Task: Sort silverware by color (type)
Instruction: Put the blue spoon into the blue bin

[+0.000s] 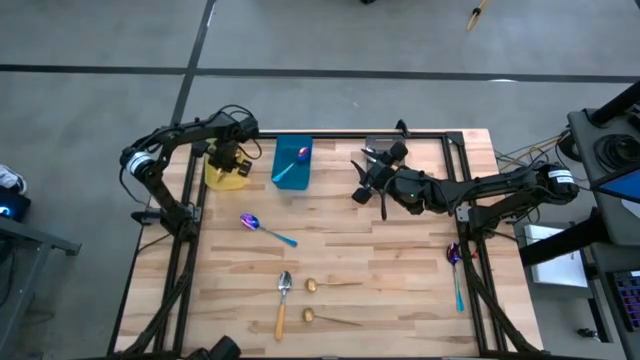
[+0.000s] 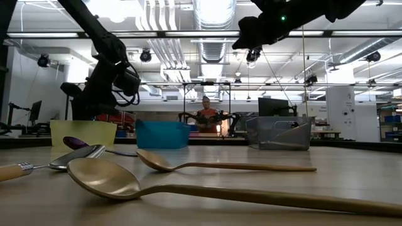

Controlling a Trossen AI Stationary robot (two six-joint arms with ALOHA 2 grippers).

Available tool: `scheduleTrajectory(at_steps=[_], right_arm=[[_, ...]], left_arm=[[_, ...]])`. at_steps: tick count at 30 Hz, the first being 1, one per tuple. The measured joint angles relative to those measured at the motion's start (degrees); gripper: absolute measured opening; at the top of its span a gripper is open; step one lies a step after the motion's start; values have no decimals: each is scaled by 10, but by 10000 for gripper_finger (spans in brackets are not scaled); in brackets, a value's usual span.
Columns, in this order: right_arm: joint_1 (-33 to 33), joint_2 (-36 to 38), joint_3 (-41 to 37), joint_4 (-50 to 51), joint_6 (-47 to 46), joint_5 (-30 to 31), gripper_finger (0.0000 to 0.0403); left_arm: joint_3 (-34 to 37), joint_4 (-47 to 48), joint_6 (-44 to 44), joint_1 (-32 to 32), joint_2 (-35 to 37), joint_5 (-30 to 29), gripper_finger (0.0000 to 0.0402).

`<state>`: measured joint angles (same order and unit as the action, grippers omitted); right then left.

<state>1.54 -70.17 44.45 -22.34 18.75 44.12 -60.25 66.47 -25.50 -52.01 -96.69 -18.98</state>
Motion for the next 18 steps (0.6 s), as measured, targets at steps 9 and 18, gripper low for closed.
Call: scheduleTrajectory(at_steps=[9,18], right_arm=[[0,0,0,12,-34,0,173],[-1,0,0,88,-238,-127,173]], left_arm=[[0,-1,2,43,38,-2,36],[1,-84,33,235,125,-38,36]])
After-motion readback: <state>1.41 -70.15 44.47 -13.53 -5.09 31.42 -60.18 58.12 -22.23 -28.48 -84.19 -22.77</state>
